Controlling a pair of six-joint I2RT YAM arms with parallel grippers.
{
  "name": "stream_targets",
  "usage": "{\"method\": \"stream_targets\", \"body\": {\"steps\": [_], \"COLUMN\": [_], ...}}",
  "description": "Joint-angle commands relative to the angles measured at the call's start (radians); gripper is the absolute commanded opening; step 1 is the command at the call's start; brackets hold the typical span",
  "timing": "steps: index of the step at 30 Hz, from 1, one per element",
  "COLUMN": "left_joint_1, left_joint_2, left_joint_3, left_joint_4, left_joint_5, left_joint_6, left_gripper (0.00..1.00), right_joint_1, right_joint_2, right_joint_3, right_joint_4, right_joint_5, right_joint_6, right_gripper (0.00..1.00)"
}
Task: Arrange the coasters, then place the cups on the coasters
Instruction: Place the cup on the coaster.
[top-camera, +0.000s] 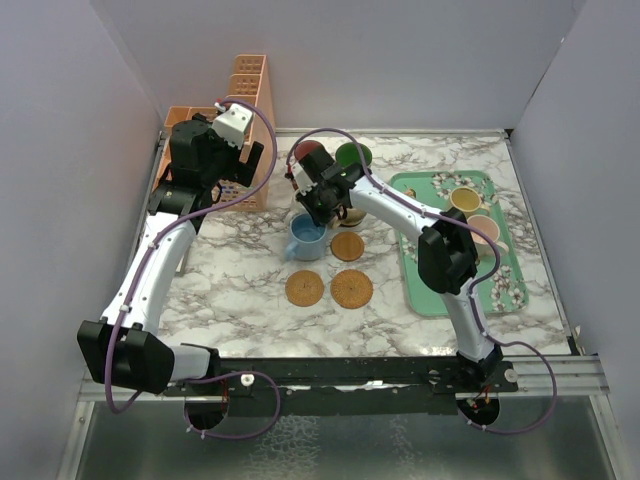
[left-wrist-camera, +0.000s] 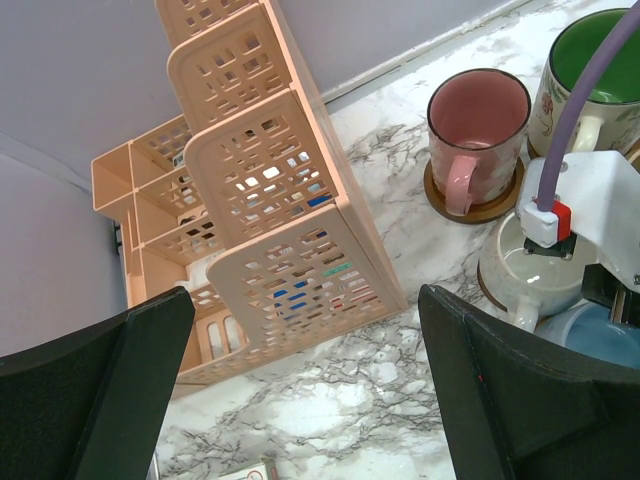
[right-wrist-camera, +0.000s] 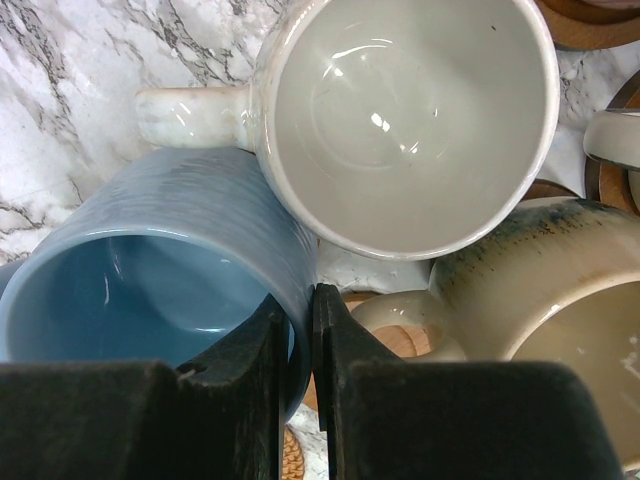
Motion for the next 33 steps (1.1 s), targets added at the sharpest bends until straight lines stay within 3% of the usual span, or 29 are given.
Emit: {"method": "stream_targets", "body": {"steps": [1, 19, 33], "left_joint_1": [0.005, 0.004, 0.004], "left_joint_2": [-0.028, -0.031, -0.037], "left_joint_3": [-0.012, -0.019, -0.024], "left_joint_4": [0.009, 0.006, 0.002], "left_joint_5": [0.025, 0.032, 0.039], "left_joint_6": [0.009, 0.015, 0.021], "left_gripper": [0.99, 0.99, 0.99], "right_joint_1": [0.010, 0.021, 0.025], "right_joint_2": [-0.011, 0.008, 0.018], "right_joint_3": [0.054, 0.041, 0.040], "right_joint_4": [0.030, 0.038, 0.030], "right_joint_5": [0.018, 0.033, 0.029], "right_joint_6": [0.011, -0.008, -0.005], "right_gripper": [0.01, 0.01, 0.08]}}
